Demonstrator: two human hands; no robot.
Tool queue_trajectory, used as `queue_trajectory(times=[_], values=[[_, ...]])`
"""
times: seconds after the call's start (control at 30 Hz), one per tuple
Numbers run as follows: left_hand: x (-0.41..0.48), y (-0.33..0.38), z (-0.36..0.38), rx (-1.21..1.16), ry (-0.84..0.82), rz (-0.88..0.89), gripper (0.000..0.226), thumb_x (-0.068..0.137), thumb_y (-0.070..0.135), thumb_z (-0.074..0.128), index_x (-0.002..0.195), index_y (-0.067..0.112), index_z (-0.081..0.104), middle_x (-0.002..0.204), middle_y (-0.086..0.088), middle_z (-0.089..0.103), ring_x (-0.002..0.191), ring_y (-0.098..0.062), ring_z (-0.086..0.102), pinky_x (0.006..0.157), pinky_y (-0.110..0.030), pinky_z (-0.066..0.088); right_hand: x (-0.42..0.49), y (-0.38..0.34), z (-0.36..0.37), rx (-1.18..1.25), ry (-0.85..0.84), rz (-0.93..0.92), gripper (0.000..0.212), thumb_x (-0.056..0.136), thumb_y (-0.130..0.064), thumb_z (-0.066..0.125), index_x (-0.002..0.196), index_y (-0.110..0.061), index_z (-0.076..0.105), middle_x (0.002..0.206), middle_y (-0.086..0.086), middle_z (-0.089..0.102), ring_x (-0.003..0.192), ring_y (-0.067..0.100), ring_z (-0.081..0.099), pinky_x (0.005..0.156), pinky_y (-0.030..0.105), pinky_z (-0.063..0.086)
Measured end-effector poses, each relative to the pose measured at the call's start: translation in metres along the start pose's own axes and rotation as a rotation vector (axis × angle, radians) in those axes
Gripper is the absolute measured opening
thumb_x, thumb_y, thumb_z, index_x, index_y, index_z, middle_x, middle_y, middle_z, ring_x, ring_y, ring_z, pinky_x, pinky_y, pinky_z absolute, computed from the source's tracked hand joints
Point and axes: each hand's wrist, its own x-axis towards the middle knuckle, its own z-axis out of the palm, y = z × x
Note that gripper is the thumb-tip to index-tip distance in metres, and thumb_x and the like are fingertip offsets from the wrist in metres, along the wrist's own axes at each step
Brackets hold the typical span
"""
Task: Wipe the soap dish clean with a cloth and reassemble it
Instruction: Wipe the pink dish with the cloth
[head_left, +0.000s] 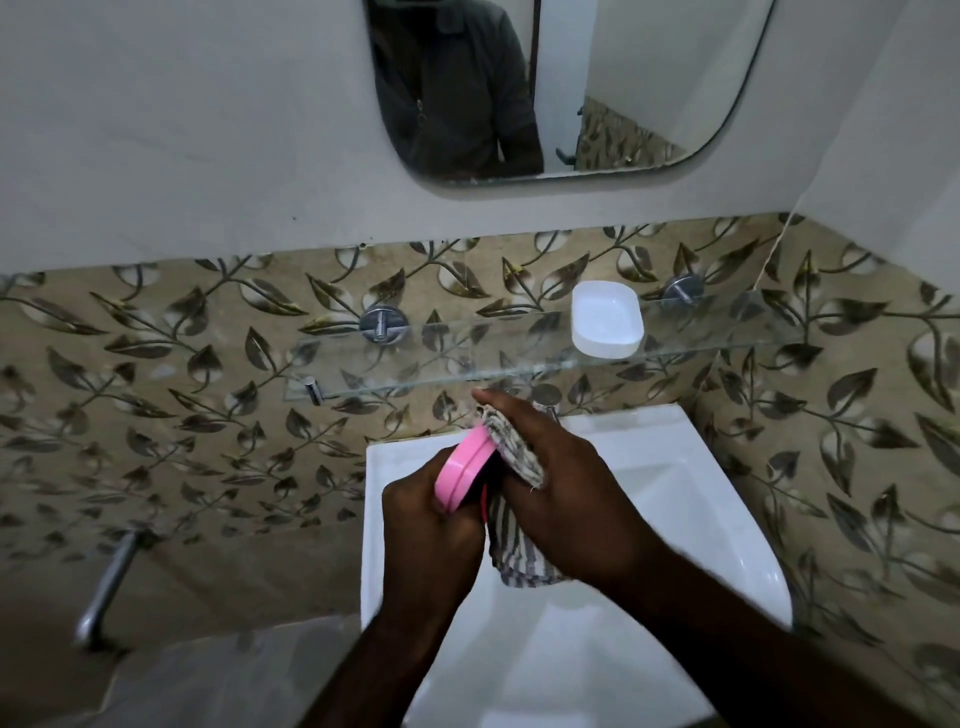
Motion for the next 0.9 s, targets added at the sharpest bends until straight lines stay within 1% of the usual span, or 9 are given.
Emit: queue_trajectory(times=[0.1,0.23,0.37,0.47,0.53,0.6,0.67,0.8,0.9], values=[[0.0,0.009,-0.001,-0.082,0.029,-0.012,0.042,0.077,-0.003,0.061,0.084,0.037,0.071,0.069,0.019,0.071,0.062,0.005,0.061,0.059,-0.013,0.047,0.003,0.002,0.001,0.228,-0.006,0.074,0.054,0.084,-0.012,0.062,0.134,-0.031,0.054,0.128,-0.018,0.062,0.118,-0.006,0.055,0.101,0.016,0.041],[0.002,0.021,0.002,-0.205,0.087,-0.046,0.032,0.082,-0.006,0.069,0.077,0.025,0.074,0.062,0.011,0.071,0.056,0.0,0.06,0.056,-0.015,0.049,0.001,0.011,-0.002,0.367,-0.086,0.176,0.04,0.087,0.003,0.061,0.117,-0.024,0.064,0.108,-0.004,0.072,0.104,0.01,0.067,0.095,0.031,0.051],[0.001,0.024,0.007,-0.305,0.077,-0.071,0.033,0.081,-0.009,0.069,0.083,0.025,0.071,0.067,0.016,0.073,0.064,0.001,0.067,0.059,-0.01,0.05,0.004,0.016,-0.013,0.373,-0.117,0.196,0.024,0.092,-0.003,0.061,0.11,-0.018,0.067,0.101,0.006,0.073,0.099,0.023,0.068,0.09,0.042,0.053],[0.002,0.011,0.005,-0.266,0.0,-0.032,0.02,0.079,0.011,0.072,0.097,0.019,0.072,0.086,0.009,0.076,0.08,-0.007,0.071,0.069,-0.016,0.053,0.008,0.019,-0.021,0.149,-0.079,0.116,0.02,0.09,-0.008,0.063,0.103,-0.024,0.067,0.095,-0.006,0.073,0.091,0.012,0.068,0.082,0.035,0.054],[0.006,0.008,-0.001,-0.183,-0.126,-0.033,0.031,0.075,0.027,0.072,0.104,0.018,0.07,0.094,0.006,0.075,0.087,-0.011,0.07,0.073,-0.019,0.054,0.01,0.025,-0.028,-0.162,-0.029,0.069,0.023,0.085,-0.017,0.062,0.102,-0.033,0.063,0.093,-0.014,0.07,0.088,0.006,0.066,0.077,0.034,0.053],[0.013,0.009,-0.004,-0.017,-0.266,-0.058,0.03,0.076,0.03,0.075,0.105,0.026,0.07,0.094,0.015,0.073,0.087,-0.001,0.068,0.073,-0.014,0.05,0.01,0.027,-0.034,-0.413,0.003,0.069,0.031,0.081,-0.025,0.062,0.109,-0.038,0.057,0.1,-0.013,0.069,0.092,0.012,0.065,0.077,0.036,0.053],[0.016,0.008,-0.002,0.169,-0.333,-0.034,0.02,0.082,0.023,0.075,0.1,0.031,0.072,0.084,0.02,0.073,0.08,0.005,0.066,0.069,-0.01,0.046,0.01,0.024,-0.037,-0.445,-0.008,0.062,0.038,0.081,-0.028,0.06,0.116,-0.041,0.052,0.108,-0.011,0.067,0.097,0.016,0.065,0.079,0.038,0.053],[0.02,0.002,0.005,0.235,-0.198,0.031,0.017,0.086,0.014,0.067,0.087,0.03,0.074,0.07,0.023,0.069,0.077,0.004,0.066,0.064,-0.011,0.047,0.006,0.009,-0.029,-0.493,0.002,-0.03,0.054,0.079,-0.032,0.05,0.132,-0.043,0.047,0.129,-0.009,0.06,0.098,0.026,0.067,0.077,0.04,0.055],[0.012,-0.002,0.011,0.11,-0.104,0.043,0.016,0.078,0.014,0.059,0.067,0.025,0.065,0.07,0.02,0.07,0.064,0.0,0.064,0.056,-0.013,0.047,-0.008,-0.01,-0.011,-0.562,0.03,-0.157,0.066,0.075,-0.021,0.052,0.138,-0.037,0.043,0.136,-0.003,0.058,0.085,0.028,0.071,0.06,0.037,0.059]])
